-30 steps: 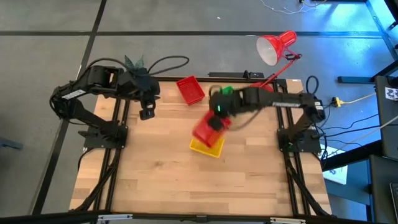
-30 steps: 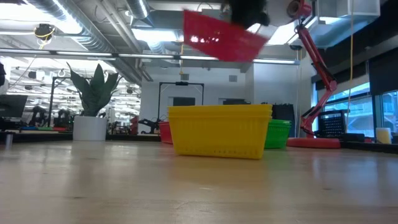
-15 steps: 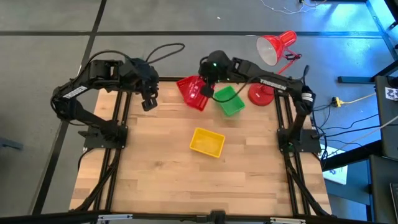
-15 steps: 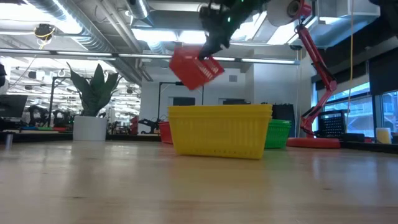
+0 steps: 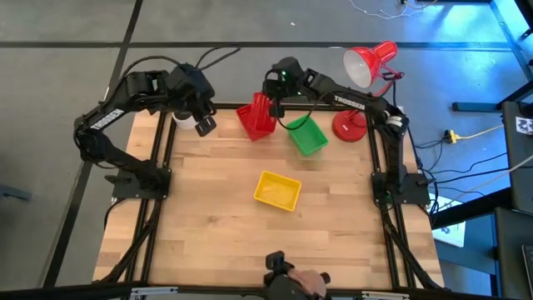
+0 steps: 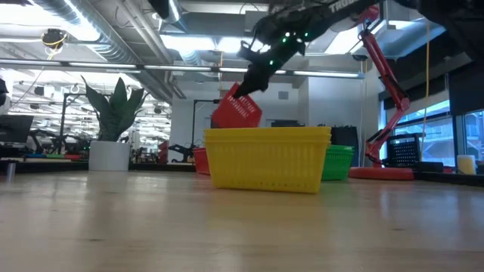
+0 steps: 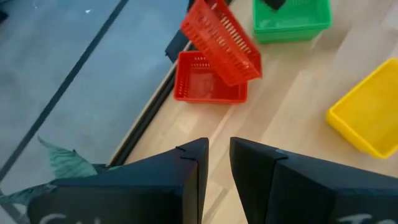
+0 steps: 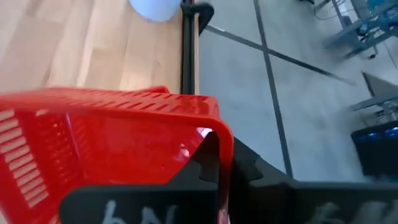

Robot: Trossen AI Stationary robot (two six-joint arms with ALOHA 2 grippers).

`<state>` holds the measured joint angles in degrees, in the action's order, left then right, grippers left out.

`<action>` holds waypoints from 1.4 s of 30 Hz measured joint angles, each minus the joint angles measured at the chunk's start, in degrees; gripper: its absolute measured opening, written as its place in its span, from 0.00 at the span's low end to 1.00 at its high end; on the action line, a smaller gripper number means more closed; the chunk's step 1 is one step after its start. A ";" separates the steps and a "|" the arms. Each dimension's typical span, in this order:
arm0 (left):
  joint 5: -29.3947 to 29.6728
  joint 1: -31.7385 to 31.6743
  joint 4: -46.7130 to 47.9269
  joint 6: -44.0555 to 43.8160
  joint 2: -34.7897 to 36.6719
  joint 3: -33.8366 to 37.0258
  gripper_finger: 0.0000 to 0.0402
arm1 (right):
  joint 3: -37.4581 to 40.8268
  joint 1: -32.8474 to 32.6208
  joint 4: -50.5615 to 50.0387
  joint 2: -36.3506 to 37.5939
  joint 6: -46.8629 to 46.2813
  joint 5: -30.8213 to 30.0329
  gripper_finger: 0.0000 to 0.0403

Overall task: Stack baskets by color
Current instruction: Stack the bottom red bin on the top red bin

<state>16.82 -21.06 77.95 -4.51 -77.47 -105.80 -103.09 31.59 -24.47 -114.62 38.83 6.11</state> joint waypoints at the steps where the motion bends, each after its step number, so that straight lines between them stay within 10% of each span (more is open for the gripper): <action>1: -0.47 -0.56 -0.47 0.00 0.13 0.00 0.14 | 0.00 0.06 0.28 -0.58 1.18 -0.03 0.00; 42: -3.00 -4.22 -2.49 0.16 0.20 -0.02 0.14 | 0.00 0.11 -7.48 -2.98 17.20 2.51 0.11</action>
<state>13.82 -25.28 75.46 -4.35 -77.28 -105.82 -103.09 31.70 -31.94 -117.60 56.03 8.62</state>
